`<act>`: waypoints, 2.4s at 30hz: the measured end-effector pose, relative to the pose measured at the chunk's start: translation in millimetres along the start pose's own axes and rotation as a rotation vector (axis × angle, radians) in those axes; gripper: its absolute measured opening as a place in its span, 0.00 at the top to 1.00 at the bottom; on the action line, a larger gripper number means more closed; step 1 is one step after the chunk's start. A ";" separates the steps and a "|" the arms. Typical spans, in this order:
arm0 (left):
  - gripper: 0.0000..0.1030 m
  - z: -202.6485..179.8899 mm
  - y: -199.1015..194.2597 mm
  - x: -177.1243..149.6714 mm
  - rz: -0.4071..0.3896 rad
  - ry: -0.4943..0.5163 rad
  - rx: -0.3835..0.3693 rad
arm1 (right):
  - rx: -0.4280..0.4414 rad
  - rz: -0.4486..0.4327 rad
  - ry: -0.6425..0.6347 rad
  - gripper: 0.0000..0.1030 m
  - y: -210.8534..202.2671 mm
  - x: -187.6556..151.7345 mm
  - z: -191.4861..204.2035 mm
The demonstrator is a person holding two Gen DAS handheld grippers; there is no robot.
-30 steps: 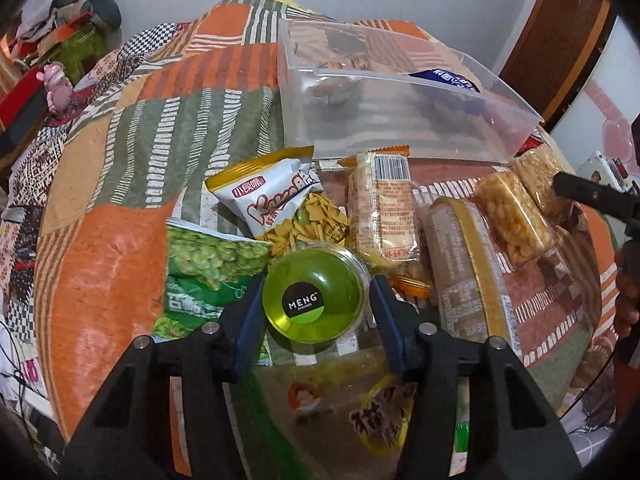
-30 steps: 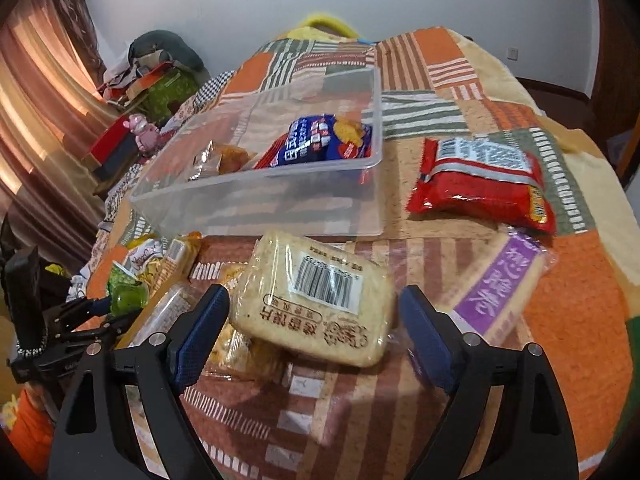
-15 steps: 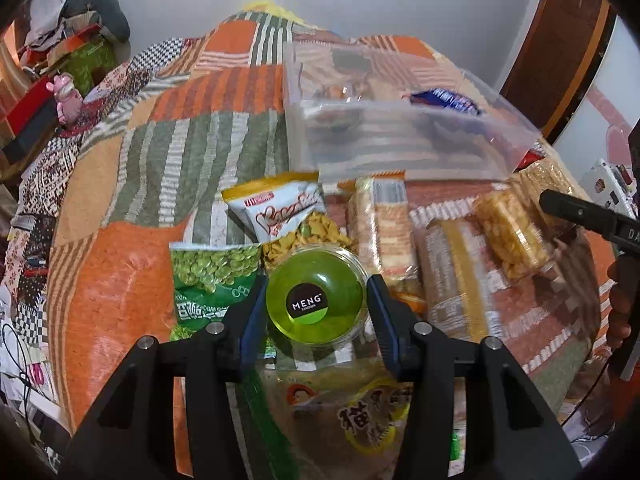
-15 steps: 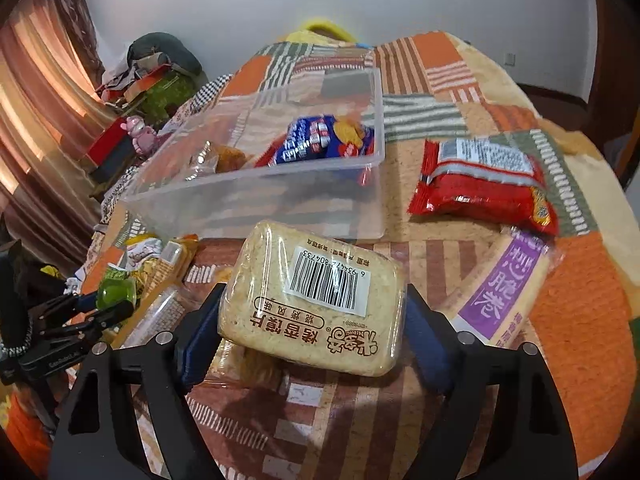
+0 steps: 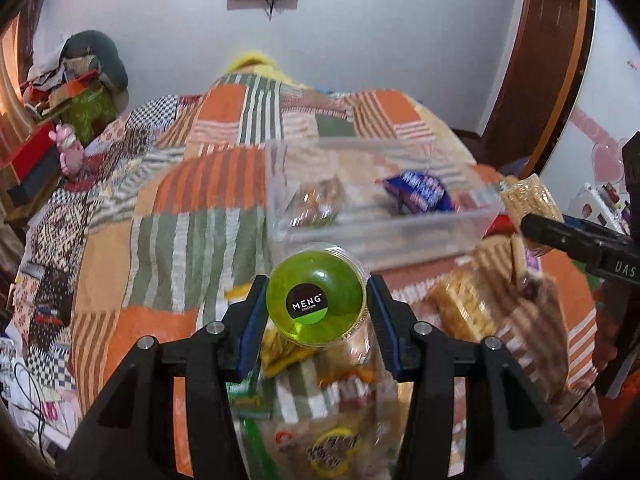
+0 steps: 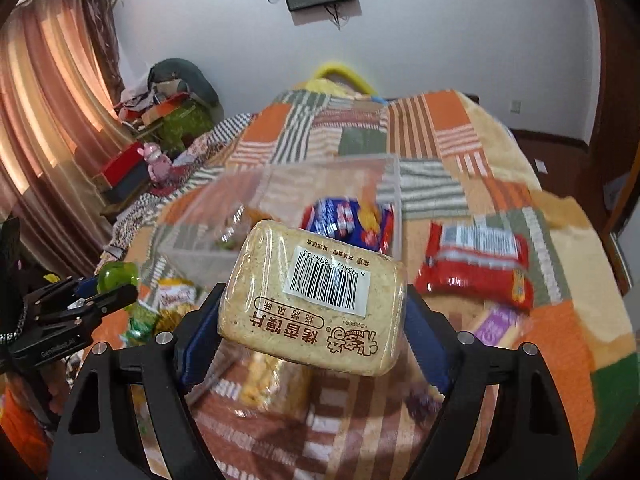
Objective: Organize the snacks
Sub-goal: 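Grasp the cream bread pack with the right gripper while the left gripper grasps the green jelly cup, then place the bread pack and jelly cup into the clear box, open both grippers, then grasp the green pea bag with the left gripper while the right gripper grasps the long cream roll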
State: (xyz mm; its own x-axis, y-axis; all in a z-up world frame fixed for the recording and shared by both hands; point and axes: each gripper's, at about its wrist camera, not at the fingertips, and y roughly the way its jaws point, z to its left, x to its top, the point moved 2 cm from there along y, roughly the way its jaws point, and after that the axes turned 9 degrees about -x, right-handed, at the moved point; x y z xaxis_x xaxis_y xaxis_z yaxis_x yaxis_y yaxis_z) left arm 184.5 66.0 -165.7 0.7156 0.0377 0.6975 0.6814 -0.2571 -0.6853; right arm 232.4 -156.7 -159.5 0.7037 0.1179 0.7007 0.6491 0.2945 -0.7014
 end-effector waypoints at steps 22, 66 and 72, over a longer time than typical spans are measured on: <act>0.53 -15.4 81.0 55.6 0.039 0.044 -0.041 | -0.017 0.015 -0.062 0.22 64.6 37.9 14.2; 0.13 52.7 -3.5 12.0 0.050 -0.045 0.187 | -0.134 0.029 0.011 0.16 -4.2 6.4 -53.2; 0.13 73.7 7.8 -26.1 0.132 -0.095 0.202 | -0.192 0.088 0.051 0.16 -1.7 -15.2 -78.8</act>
State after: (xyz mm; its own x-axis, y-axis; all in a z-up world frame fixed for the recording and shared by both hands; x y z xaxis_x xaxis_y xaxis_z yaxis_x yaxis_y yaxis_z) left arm 182.5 134.1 -204.7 0.8049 0.1096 0.5833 0.5915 -0.0679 -0.8035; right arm 243.3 -233.7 -179.2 0.7704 0.0857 0.6318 0.6245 0.0989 -0.7748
